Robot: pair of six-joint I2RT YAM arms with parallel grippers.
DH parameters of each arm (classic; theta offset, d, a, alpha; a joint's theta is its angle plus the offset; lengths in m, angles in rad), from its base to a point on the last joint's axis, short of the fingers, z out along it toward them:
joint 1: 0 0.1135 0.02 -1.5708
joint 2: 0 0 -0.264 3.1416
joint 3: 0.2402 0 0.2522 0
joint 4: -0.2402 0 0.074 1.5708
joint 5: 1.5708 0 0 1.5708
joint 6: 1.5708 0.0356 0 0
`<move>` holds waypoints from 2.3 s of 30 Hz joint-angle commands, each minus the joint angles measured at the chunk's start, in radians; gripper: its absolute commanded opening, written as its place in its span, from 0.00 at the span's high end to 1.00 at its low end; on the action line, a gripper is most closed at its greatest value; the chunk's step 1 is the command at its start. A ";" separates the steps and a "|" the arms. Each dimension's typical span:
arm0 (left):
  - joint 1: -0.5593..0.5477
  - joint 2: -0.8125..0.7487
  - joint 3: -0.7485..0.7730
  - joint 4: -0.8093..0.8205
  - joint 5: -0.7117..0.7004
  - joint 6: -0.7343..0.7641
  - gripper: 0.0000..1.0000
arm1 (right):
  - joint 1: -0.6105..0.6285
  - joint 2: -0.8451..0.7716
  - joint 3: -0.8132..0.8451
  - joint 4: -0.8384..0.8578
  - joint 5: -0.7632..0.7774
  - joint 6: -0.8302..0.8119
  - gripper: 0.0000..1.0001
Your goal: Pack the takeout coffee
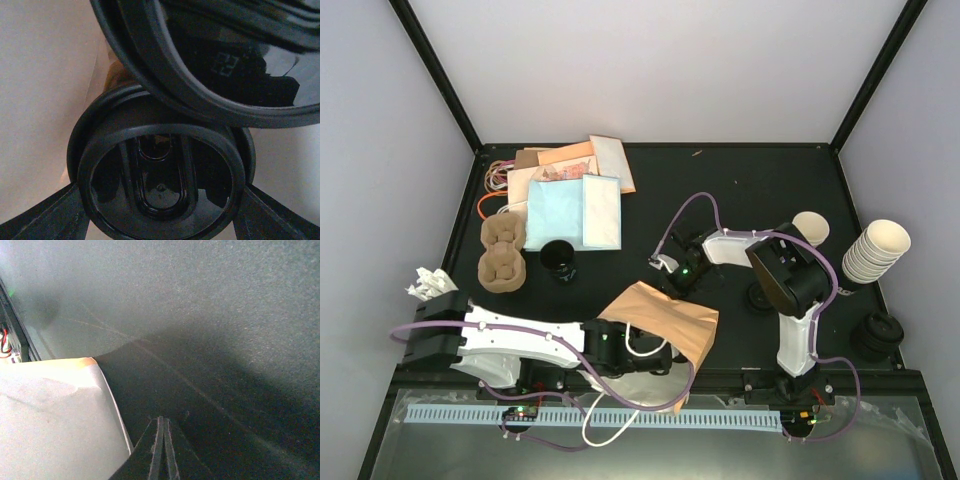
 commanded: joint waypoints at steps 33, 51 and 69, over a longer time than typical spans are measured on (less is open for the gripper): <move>0.145 0.085 0.242 -0.226 0.215 0.049 0.42 | -0.173 -0.415 0.045 -0.054 0.608 0.206 0.35; 0.383 0.287 0.634 -0.434 0.395 0.165 0.17 | -0.187 -0.841 -0.019 -0.099 0.960 0.247 0.25; 0.381 0.307 0.886 -0.557 0.416 0.111 0.01 | -0.187 -0.917 -0.023 -0.123 0.951 0.247 0.17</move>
